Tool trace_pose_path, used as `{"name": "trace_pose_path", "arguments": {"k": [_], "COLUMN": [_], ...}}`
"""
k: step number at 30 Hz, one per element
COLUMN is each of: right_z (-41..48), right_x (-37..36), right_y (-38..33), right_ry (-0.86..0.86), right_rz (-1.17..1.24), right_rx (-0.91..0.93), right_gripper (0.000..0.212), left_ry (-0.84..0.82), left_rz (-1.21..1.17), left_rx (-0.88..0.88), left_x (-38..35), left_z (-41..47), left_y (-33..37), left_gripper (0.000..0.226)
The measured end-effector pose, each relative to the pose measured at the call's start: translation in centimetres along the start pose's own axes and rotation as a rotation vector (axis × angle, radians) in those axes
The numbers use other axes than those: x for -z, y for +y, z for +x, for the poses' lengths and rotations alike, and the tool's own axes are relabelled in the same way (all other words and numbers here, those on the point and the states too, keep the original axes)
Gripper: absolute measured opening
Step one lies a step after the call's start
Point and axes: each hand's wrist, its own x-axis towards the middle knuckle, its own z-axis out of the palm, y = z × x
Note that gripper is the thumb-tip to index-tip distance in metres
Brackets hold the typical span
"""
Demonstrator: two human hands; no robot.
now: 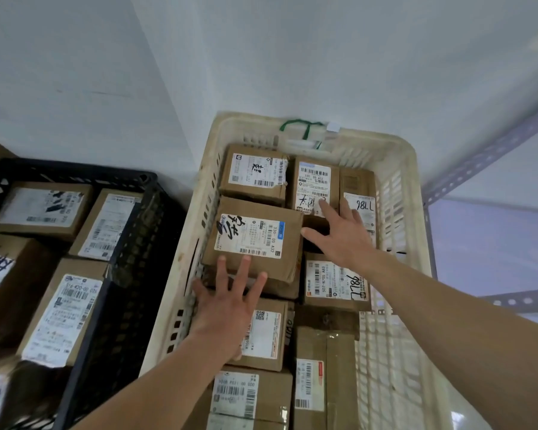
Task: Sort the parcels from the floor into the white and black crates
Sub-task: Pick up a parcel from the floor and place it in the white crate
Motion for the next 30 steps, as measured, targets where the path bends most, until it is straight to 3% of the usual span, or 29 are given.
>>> {"name": "trace_pose_path", "arguments": {"k": [4,12,19,25,30], "right_z": [0.0,0.3,-7.9,-15.3,-16.7], "right_x": [-1.0,-1.0,-3.8,-10.0,-11.2], "right_y": [0.8,1.0,1.1,1.6,1.4], "right_ry": [-0.075,-0.143,0.086,-0.141,-0.329], "right_rz": [-0.088,-0.041,-0.053,-0.169,-0.379], "right_rx": [-0.024,0.024,0.156,0.233,0.245], "right_gripper": [0.094,0.104,0.096,0.077,0.066], "left_ry": [0.008,0.030,0.095,0.010,-0.057], "left_rz": [0.006,0.019,-0.043,-0.138,-0.245], "left_rx": [0.015,0.037,0.054,0.004,-0.015], "left_x": [-0.3,-0.6,-0.7,-4.7,-5.7], "left_z": [0.2,0.4,-2.4,-7.5,-9.2], "left_y": [0.1,0.1,1.4,5.2,4.9], "left_gripper": [0.149,0.152,0.136,0.096,0.090]}}
